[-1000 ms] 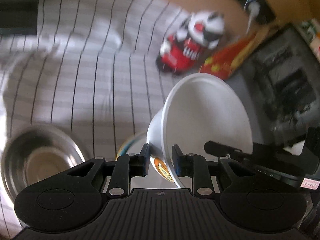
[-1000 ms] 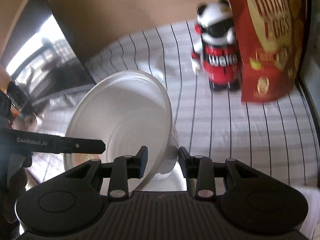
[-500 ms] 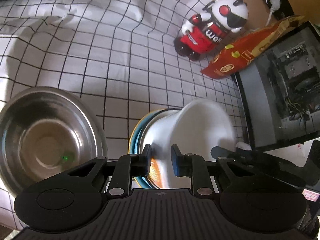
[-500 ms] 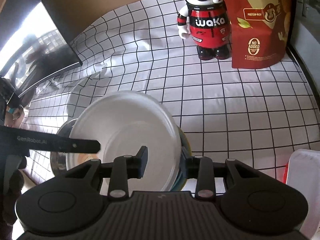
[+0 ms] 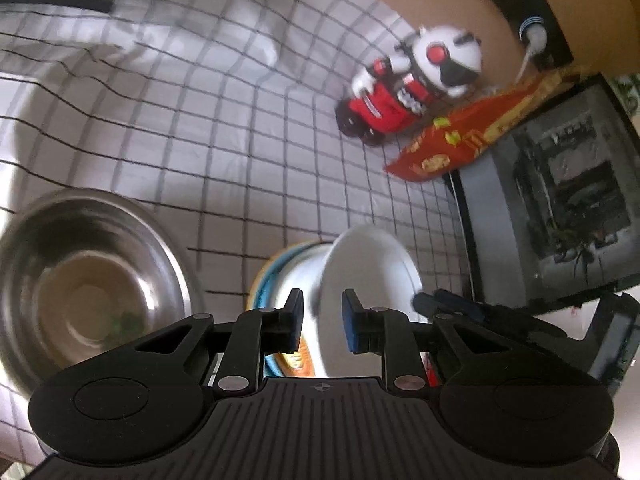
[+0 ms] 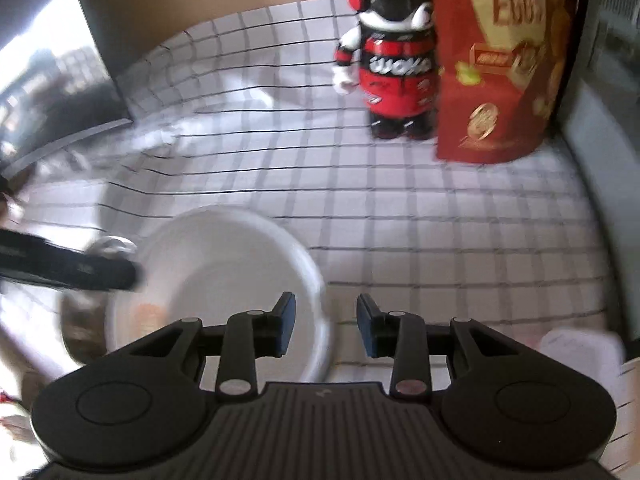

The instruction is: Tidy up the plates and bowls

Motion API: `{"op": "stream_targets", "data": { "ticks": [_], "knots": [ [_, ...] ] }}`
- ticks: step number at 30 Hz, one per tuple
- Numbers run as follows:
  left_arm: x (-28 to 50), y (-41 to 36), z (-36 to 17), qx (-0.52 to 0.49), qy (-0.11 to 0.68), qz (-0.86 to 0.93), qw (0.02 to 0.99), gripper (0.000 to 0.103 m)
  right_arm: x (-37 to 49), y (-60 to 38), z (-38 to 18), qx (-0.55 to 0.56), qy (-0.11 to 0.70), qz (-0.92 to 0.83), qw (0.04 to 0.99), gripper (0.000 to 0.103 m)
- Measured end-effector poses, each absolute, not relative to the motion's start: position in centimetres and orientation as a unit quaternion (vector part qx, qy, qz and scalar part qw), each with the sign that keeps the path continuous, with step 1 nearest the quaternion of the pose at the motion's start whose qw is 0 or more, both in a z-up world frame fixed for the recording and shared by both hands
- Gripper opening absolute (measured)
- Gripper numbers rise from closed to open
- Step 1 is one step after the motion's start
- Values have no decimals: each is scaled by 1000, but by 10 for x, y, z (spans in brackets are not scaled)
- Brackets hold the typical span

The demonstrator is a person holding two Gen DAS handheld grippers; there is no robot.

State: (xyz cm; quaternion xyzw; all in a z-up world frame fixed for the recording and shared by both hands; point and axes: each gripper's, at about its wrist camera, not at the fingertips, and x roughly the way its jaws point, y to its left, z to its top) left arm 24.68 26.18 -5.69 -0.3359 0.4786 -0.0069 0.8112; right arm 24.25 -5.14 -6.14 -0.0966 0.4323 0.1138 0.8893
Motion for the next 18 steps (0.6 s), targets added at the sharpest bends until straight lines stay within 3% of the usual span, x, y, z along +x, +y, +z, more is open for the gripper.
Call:
{"op": "stream_targets", "data": {
  "ticks": [6,10,13,18],
  "knots": [
    [204,313,-27,-327,411,57,849,24,243,-35,-26,-104,395,154,900,34],
    [165,341,-28,-261,403,147,865,24,244,6,-9,-123,373,204,897,35],
    [137,356,-45,-237,422,195,853,24,249,49,-15,-132,398,260,870,40],
    [97,374,-81,-305,423,224,823,24,264,118,-61,-166,488,293,805,40]
  ]
}}
